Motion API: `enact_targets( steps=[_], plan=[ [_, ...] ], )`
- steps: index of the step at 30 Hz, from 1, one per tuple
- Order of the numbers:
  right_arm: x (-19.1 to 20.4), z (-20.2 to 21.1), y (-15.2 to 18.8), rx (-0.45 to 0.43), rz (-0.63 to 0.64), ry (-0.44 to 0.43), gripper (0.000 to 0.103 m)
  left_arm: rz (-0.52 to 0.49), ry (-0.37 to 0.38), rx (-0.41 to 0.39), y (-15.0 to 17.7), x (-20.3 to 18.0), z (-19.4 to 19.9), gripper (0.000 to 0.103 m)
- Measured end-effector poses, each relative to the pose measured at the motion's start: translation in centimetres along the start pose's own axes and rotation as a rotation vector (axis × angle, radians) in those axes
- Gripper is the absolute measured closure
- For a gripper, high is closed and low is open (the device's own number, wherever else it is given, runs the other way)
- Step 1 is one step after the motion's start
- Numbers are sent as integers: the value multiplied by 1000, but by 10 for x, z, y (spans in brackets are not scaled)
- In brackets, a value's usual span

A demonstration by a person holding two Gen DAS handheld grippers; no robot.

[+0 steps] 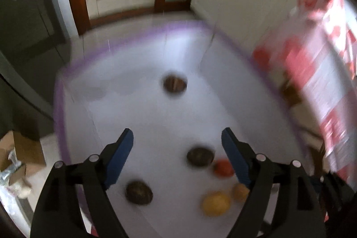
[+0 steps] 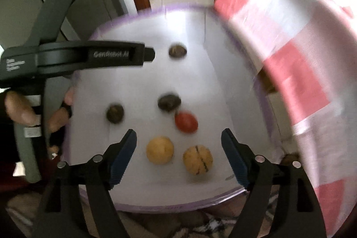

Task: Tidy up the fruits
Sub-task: 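Open both tools to drop the tomato and mangosteen into the box, then move both open tools back over the fruit cluster on the table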

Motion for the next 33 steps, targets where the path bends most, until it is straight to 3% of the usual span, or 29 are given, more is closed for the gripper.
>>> enact_targets(
  steps=[2,5,7,9,14,17,20,26,33],
  plan=[
    [-4,19,-7,-55,-28,-19,27,-25,-6,-123,-21,-10,29,21],
    [-16,62,-21,-182,-87,-80,26,-60,-22,-347,-57,-32,82,4],
    [-28,98,-29,-287,-123,-94,24,-74,-13,-471,-76,-50,111,1],
    [-43,129,-33,-377,-161,-77,21,-93,31,-514,-90,-70,125,1],
    [-118,208,-28,-576,-356,86,16,-198,189,-499,-115,-157,127,1],
    [-174,234,-13,-610,-499,204,16,-261,274,-439,-115,-221,112,1],
    [-231,247,12,-602,-644,314,16,-338,349,-346,-108,-292,84,1],
    [-331,259,73,-571,-906,446,16,-575,382,-206,-81,-430,24,1],
    [-427,265,150,-504,-1147,606,16,-594,523,-95,-59,-531,-24,1]
  ],
)
Point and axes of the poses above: each gripper's, at about its wrist camera, not at the fingertips, and z roughly against the way its jaws point, x to its left, y to its underside, the point moved 2 cm from there along -z, roughly the way its jaws point, and after that the axes turned 2 degrees about y, right-handed, at the moved point
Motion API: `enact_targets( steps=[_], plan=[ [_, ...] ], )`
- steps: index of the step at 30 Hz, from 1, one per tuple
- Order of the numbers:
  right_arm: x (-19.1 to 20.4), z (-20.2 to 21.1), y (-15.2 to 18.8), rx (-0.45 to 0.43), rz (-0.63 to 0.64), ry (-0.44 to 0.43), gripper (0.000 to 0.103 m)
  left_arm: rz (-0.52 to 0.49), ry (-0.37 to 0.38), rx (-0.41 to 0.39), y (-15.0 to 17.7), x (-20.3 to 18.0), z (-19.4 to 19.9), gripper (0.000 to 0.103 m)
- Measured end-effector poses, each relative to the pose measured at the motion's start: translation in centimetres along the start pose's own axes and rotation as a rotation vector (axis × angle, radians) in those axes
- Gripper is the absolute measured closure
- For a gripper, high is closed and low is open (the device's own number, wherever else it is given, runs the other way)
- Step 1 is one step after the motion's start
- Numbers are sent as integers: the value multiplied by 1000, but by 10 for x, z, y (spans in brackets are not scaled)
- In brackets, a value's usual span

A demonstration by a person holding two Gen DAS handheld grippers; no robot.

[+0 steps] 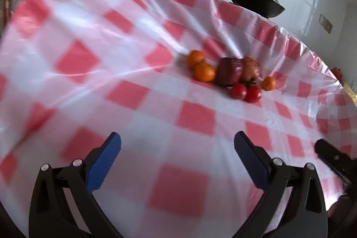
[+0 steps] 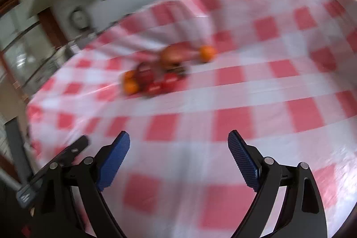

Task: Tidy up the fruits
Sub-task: 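Move both open tools back over the fruit cluster on the table, then grasp another red tomato with the right tool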

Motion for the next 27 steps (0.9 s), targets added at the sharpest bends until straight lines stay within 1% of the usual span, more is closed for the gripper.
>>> enact_targets(
  steps=[2,4,6,9,11,14,15,16,18,21,23,25,26,27],
  plan=[
    [-20,-12,-10,13,-32,35,16,10,49,7,-5,-10,-15,2],
    [-31,-25,-19,29,-40,51,16,28,87,14,-6,-13,-18,2],
    [-31,-40,-28,41,-9,52,16,57,124,28,-5,-10,-21,2],
    [-15,-66,-37,72,67,44,17,112,176,-3,-5,-1,-16,2],
    [2,-78,-42,88,130,36,21,137,174,7,-5,3,-19,2],
    [31,-101,-51,103,243,53,28,122,172,16,-5,0,-18,2],
    [38,-107,-53,112,268,56,34,122,174,18,-5,0,-18,2],
    [46,-116,-55,126,297,56,37,125,176,19,-5,1,-18,2],
    [58,-129,-58,148,340,46,40,129,177,17,-6,1,-18,2],
    [67,-144,-63,166,374,50,47,131,174,16,-6,2,-18,2],
    [70,-153,-68,174,380,48,49,131,175,17,-6,2,-18,2],
    [71,-163,-73,194,377,46,55,128,172,20,-6,1,-18,2],
    [72,-164,-75,188,375,50,55,127,168,23,-6,1,-19,2],
    [72,-165,-76,189,374,49,59,125,164,26,-6,1,-19,2]
  ],
)
Point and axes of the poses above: each gripper's, at about its wrist camera, not at the fingertips, and z roughly against the way its jaws point, x to its left, y to its underside, the point moved 2 cm from there along -z, roughly the way its jaws point, and after that the axes turned 2 degrees about y, right-handed, at the moved point
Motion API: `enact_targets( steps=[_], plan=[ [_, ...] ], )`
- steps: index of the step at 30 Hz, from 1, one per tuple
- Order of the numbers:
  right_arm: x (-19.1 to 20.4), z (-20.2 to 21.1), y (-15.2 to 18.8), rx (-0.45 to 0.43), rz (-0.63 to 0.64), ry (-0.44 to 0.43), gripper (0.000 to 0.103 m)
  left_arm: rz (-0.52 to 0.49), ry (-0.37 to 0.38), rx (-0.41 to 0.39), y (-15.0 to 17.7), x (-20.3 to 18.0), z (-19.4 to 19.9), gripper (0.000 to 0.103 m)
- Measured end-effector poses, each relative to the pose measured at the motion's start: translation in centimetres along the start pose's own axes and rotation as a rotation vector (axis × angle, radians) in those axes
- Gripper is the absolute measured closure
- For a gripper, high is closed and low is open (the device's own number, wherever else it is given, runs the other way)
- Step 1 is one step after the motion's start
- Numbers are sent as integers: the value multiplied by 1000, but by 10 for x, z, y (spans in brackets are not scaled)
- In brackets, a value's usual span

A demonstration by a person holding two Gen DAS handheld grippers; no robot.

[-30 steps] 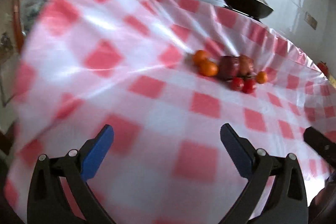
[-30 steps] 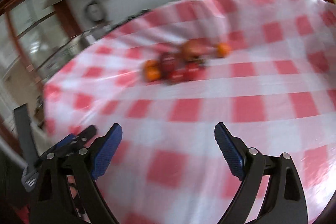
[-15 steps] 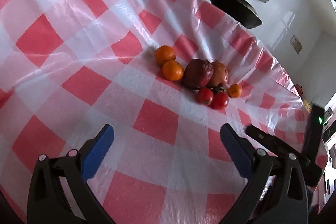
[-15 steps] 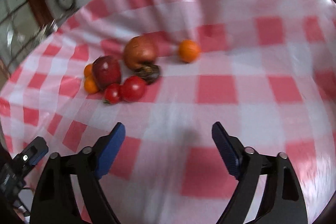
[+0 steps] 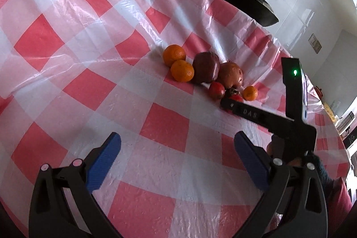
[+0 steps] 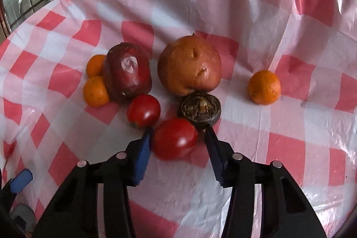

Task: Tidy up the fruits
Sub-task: 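Grasp another red tomato with the right tool, then grasp a small red tomato with the left tool while the right tool holds its tomato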

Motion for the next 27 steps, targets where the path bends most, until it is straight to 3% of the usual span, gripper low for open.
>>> enact_targets(
  steps=[1,6,9,14,20,23,27],
  plan=[
    [0,1,1,-3,-3,-3,65,0,-5,5,0,0,-1,2],
    [-16,26,21,-53,-117,-24,65,3,-15,14,0,1,-2,2],
    [-41,48,41,-108,-230,-11,65,-3,-18,22,1,0,-3,2],
    [-87,58,57,-171,-464,-94,65,-17,-16,45,2,-2,-5,2],
    [-88,62,54,-225,-476,-125,65,-28,-52,81,3,-13,-14,2],
    [-92,67,56,-260,-501,-133,65,-116,-74,71,-3,-40,-32,9],
    [-96,72,58,-276,-510,-142,65,-223,-110,105,-19,-75,-80,32]
  ],
)
Point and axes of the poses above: each gripper's, at about its wrist camera, not at the fingertips, and z roughly against the way its jaws point, x to its left, y to its underside, the point moved 2 cm from there along -z, roughly the way its jaws point, and after that the axes turned 2 degrees about y, right-handed, at the moved point
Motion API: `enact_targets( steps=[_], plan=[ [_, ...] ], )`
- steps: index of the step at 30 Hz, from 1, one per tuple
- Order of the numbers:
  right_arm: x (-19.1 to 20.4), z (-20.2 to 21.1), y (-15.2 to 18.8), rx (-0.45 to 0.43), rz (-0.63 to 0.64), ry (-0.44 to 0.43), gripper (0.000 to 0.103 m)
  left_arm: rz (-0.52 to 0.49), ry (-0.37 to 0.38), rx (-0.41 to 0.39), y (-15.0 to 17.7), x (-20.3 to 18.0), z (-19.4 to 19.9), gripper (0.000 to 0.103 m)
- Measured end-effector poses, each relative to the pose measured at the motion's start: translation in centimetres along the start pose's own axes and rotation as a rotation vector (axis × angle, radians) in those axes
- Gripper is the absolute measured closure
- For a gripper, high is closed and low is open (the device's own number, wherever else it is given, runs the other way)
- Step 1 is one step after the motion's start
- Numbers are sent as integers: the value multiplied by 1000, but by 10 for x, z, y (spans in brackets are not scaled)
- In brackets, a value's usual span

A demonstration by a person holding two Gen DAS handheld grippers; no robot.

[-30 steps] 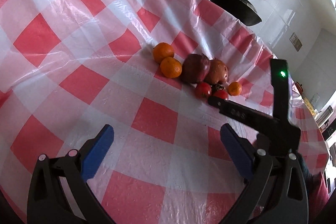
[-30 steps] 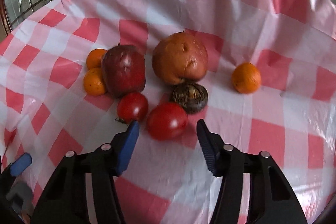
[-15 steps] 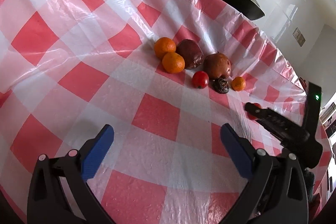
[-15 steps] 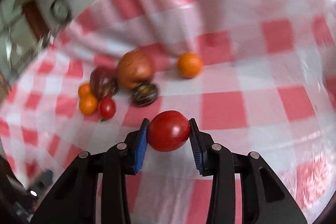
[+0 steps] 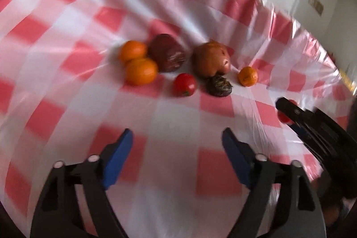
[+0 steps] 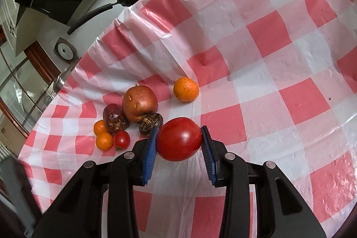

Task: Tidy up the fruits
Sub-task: 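Grasp a small red tomato with the left tool while the right tool holds its tomato, then lift both tomatoes and carry them over the white box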

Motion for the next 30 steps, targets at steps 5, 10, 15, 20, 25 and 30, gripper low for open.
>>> enact_targets(
  steps=[5,10,15,20,25,30],
  plan=[
    [-1,1,0,1,2,-8,65,-15,-28,42,-30,-10,-40,50],
    [-1,1,1,3,3,-17,65,-66,-51,73,-46,-17,-61,72],
    [-3,0,1,6,-7,-16,65,-101,-68,-17,-29,-19,-19,73],
    [-2,0,1,7,-2,-13,65,-44,-78,-98,3,2,34,73],
    [-4,-3,1,22,-13,-3,65,-38,-101,-108,22,9,56,73],
    [-5,-5,2,42,-21,36,65,-32,-113,-82,40,12,73,73]
  ],
)
Point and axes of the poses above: each gripper's, at about its wrist camera, not at the fingertips, and z roughly against the way its jaws point, x to its left, y to its underside, the point moved 2 cm from there along -z, roughly the way its jaws point, and after that the axes turned 2 degrees about y, right-handed, at the moved point
